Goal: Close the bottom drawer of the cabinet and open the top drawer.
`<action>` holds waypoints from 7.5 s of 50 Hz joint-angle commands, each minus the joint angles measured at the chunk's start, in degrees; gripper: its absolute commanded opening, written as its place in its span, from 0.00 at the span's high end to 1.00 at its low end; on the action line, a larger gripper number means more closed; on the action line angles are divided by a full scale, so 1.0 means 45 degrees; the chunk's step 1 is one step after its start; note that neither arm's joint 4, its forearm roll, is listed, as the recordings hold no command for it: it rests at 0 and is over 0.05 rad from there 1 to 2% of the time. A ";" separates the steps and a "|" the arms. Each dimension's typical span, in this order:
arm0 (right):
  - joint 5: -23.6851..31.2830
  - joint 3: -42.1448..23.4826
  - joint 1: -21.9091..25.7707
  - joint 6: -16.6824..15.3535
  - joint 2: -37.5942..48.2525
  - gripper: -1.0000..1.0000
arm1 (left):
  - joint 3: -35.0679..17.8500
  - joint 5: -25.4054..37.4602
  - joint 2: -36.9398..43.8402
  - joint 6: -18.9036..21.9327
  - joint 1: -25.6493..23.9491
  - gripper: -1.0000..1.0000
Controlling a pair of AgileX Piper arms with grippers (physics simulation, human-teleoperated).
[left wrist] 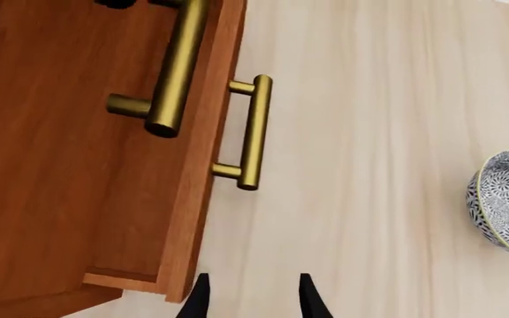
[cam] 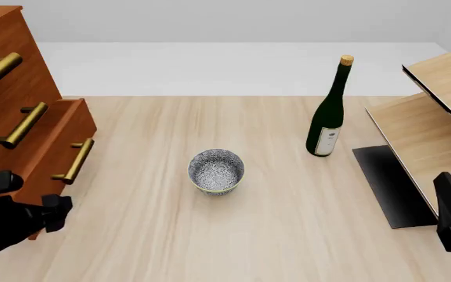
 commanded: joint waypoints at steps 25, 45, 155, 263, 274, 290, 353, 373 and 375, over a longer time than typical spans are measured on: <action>0.0062 0.0013 -0.0004 -0.0008 -0.0074 0.00 | 0.0671 -0.2834 0.0956 0.1301 0.2366 0.00; 0.0124 0.0011 -0.0010 0.0000 -0.0145 0.00 | 0.0953 -0.3989 0.1656 0.1934 0.2876 0.00; -0.0172 0.0010 -0.0233 0.0155 0.0151 0.00 | -0.0068 -0.3443 -0.3745 1.1016 -0.3581 0.00; -0.0034 -0.0014 -0.0253 0.0424 0.0058 0.00 | -0.1868 -0.3625 -0.2684 1.8957 0.1499 0.00; -0.0070 -0.0010 -0.0279 0.0430 0.0085 0.00 | -0.1615 -0.5082 -0.1580 1.9639 0.1431 0.00; -0.0304 -0.0005 -0.0303 0.0440 0.0319 0.00 | -0.1300 -0.7021 -0.0404 2.0882 0.1756 0.00; -0.0462 0.0002 -0.0291 0.0259 0.0457 0.00 | -0.2587 -0.7986 0.1531 2.0948 0.2830 0.00; -0.0470 0.0002 -0.0312 0.0269 0.0461 0.00 | -0.2878 -0.7902 0.1638 2.0815 0.3139 0.00; -0.0476 0.0002 -0.0314 0.0262 0.0468 0.00 | -0.2930 -0.7870 0.1645 2.0804 0.3192 0.00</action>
